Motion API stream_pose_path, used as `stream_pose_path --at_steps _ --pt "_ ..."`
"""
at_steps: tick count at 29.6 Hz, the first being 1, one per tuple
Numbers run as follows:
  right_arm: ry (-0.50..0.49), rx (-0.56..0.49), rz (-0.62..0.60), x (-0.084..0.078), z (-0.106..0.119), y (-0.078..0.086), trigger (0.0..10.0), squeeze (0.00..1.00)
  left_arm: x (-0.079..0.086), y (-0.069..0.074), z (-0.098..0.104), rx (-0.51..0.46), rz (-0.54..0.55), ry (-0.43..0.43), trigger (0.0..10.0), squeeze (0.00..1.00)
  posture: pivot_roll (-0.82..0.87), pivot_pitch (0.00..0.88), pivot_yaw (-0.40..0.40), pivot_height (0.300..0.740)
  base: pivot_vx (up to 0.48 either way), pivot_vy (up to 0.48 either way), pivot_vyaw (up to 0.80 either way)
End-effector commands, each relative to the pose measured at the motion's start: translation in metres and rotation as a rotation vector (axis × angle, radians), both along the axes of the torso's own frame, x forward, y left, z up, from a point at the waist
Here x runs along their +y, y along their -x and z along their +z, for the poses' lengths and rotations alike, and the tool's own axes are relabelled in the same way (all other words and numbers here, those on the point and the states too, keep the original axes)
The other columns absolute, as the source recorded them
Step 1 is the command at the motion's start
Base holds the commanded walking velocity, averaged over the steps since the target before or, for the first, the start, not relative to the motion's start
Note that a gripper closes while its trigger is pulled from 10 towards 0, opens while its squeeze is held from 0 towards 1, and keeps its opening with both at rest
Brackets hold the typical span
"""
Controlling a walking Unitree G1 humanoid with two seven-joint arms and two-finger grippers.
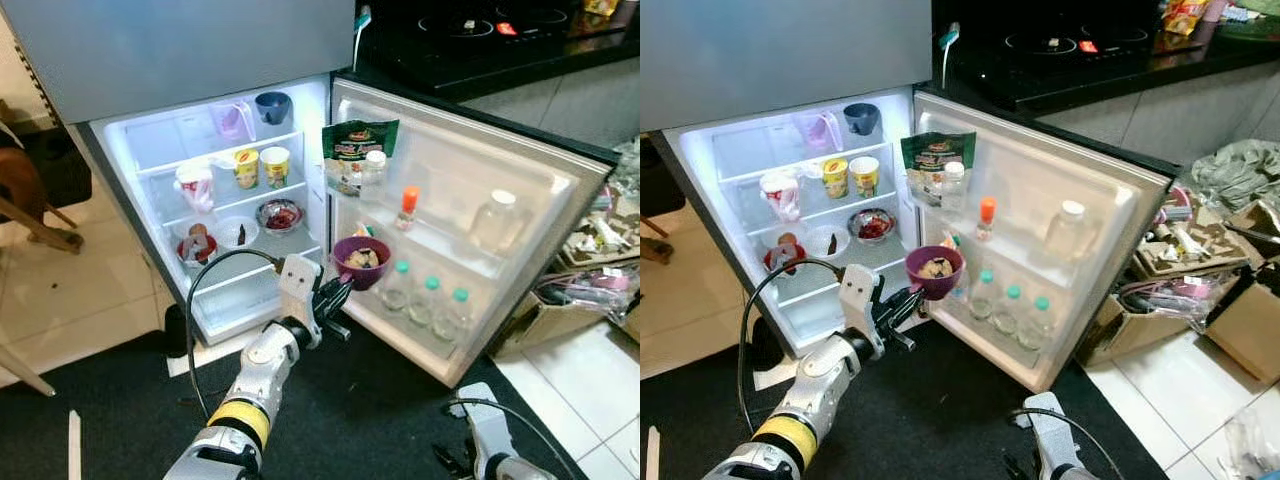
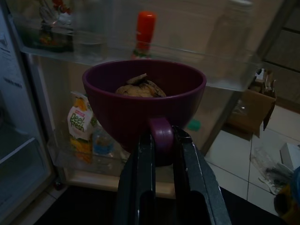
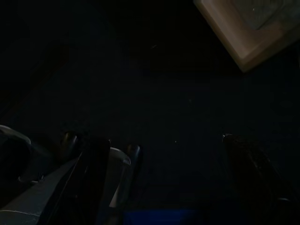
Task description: Restocking fridge
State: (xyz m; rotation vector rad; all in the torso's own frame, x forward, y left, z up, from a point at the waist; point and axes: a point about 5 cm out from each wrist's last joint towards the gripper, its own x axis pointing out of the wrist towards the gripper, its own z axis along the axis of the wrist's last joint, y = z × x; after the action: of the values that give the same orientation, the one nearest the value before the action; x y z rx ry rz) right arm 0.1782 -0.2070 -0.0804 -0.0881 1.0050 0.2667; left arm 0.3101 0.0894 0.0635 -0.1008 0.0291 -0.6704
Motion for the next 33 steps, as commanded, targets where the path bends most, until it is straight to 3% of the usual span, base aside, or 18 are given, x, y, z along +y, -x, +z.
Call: stream_pose_path --at_steps 1,9,13,19,23,25,28,33 --pt "-0.006 -0.01 -0.007 0.001 0.0 -0.001 10.0 0.0 0.004 -0.003 0.008 -0.05 0.003 -0.009 10.0 0.0 -0.08 0.0 0.01 0.74 0.277 0.0 0.0" --pt "-0.007 -0.012 -0.006 0.001 0.0 -0.001 10.0 0.0 0.004 -0.005 0.01 -0.054 0.019 -0.013 10.0 0.0 -0.08 0.0 0.01 0.74 0.035 0.0 0.0" --pt "-0.014 -0.016 -0.004 0.003 0.001 -0.002 10.0 0.0 -0.003 0.001 0.009 -0.075 -0.064 -0.057 10.0 0.0 -0.08 0.0 0.011 0.74 0.0 -0.326 0.0" --pt "-0.035 -0.033 -0.003 0.004 0.003 -0.006 10.0 0.0 -0.009 0.003 0.011 -0.087 -0.104 -0.055 10.0 0.0 -0.08 0.0 0.011 0.74 0.0 -0.432 0.0" --pt "-0.07 -0.056 0.005 0.006 0.006 -0.011 10.0 0.0 -0.012 0.004 0.013 -0.091 -0.132 -0.038 10.0 0.0 -0.08 0.0 0.01 0.74 0.0 0.0 0.0" --pt "-0.228 -0.12 0.097 0.017 0.02 -0.03 10.0 0.0 -0.004 0.006 0.018 -0.089 -0.186 0.03 10.0 0.0 -0.08 0.0 0.012 0.74 0.0 0.0 0.0" --pt "-0.309 -0.148 0.152 0.022 0.027 -0.038 10.0 0.0 0.002 0.006 0.02 -0.089 -0.208 0.045 10.0 0.0 -0.08 0.0 0.012 0.74 0.0 0.0 0.0" --pt "-0.681 -0.3 0.463 0.037 0.081 -0.078 10.0 0.0 0.036 0.015 0.025 -0.044 -0.323 0.106 10.0 0.0 -0.08 0.0 0.011 0.74 0.0 0.0 0.0"
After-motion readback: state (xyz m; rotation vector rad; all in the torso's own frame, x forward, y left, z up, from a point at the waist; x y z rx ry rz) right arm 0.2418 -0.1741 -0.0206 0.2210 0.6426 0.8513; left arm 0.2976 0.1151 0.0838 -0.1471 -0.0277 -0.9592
